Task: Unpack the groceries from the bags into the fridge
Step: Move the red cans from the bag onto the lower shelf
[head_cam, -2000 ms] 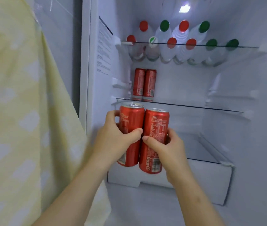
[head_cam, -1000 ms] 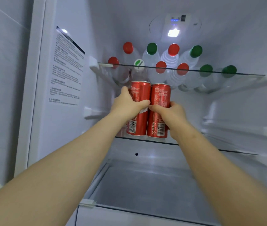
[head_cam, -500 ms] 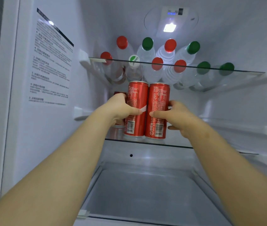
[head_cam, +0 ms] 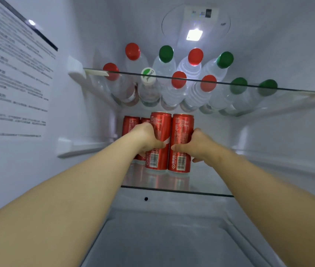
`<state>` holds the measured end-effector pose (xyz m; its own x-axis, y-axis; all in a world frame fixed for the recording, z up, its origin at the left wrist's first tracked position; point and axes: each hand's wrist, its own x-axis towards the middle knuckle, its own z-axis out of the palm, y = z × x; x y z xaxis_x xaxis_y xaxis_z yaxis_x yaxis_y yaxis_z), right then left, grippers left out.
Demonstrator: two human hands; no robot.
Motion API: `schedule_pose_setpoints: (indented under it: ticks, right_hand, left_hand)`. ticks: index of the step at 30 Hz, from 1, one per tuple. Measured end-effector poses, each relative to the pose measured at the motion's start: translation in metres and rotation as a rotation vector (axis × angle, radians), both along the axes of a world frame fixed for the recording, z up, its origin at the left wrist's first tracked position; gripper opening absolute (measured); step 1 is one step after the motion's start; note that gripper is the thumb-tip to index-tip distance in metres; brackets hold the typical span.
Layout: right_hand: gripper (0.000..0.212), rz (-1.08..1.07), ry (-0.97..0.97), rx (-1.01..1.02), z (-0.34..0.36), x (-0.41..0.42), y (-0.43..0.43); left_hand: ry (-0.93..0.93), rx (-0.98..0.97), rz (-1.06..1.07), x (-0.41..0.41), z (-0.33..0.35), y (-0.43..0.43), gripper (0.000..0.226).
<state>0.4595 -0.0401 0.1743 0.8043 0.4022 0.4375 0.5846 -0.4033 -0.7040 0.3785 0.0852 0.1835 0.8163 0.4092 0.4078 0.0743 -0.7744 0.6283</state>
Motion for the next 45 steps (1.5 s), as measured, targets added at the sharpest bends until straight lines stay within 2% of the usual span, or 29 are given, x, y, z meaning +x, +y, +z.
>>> schedule_pose_setpoints:
  ticks: [4,10,14,18,22,24,27,29,32,34,36,38,41,45]
  right_hand:
    - [0.063,-0.031,-0.007,-0.056,0.001,0.017,0.009]
    - [0.06,-0.086,0.055,-0.19,0.016,0.035,0.023]
    - [0.066,-0.121,-0.005,-0.192,0.011,0.052,0.032]
    - [0.067,-0.119,-0.059,-0.103,-0.002,0.058,0.034]
    - [0.053,-0.069,-0.042,-0.06,-0.004,0.059,0.027]
    - [0.047,-0.088,-0.076,-0.064,-0.003,0.058,0.024]
    - [0.032,-0.137,-0.184,-0.098,-0.003,0.054,0.021]
    - [0.017,-0.137,-0.226,-0.207,-0.007,0.052,0.024]
    - [0.039,-0.116,-0.257,-0.299,-0.01,0.048,0.027]
    - [0.042,-0.114,-0.27,-0.312,-0.01,0.047,0.027]
    - [0.036,-0.104,-0.281,-0.348,-0.01,0.048,0.026]
    - [0.017,-0.069,-0.253,-0.403,-0.01,0.047,0.026]
    - [0.042,-0.005,-0.23,-0.48,-0.013,0.047,0.028]
    - [0.053,-0.002,-0.202,-0.511,-0.014,0.047,0.027]
  left_hand:
    - [0.092,0.133,0.08,0.022,0.007,0.008,0.067]
    - [0.189,0.211,0.1,0.044,0.016,0.014,0.059]
    - [0.173,0.155,0.063,0.057,0.018,0.029,0.063]
    - [0.11,0.263,0.094,0.063,0.008,0.039,0.06]
    - [-0.122,0.276,0.097,0.062,0.0,0.043,0.064]
    - [-0.182,0.384,0.125,0.058,0.0,0.039,0.057]
    - [-0.109,0.571,0.084,0.06,-0.004,0.032,0.042]
    - [-0.002,0.595,0.038,0.061,-0.009,0.032,0.041]
    - [0.102,0.526,0.004,0.06,-0.01,0.036,0.045]
    - [0.129,0.513,-0.007,0.06,-0.01,0.038,0.046]
    - [0.133,0.541,-0.012,0.062,-0.011,0.036,0.049]
    - [0.155,0.572,-0.017,0.064,-0.012,0.035,0.054]
    - [0.209,0.606,-0.028,0.067,-0.013,0.034,0.058]
    - [0.259,0.666,-0.036,0.069,-0.016,0.035,0.059]
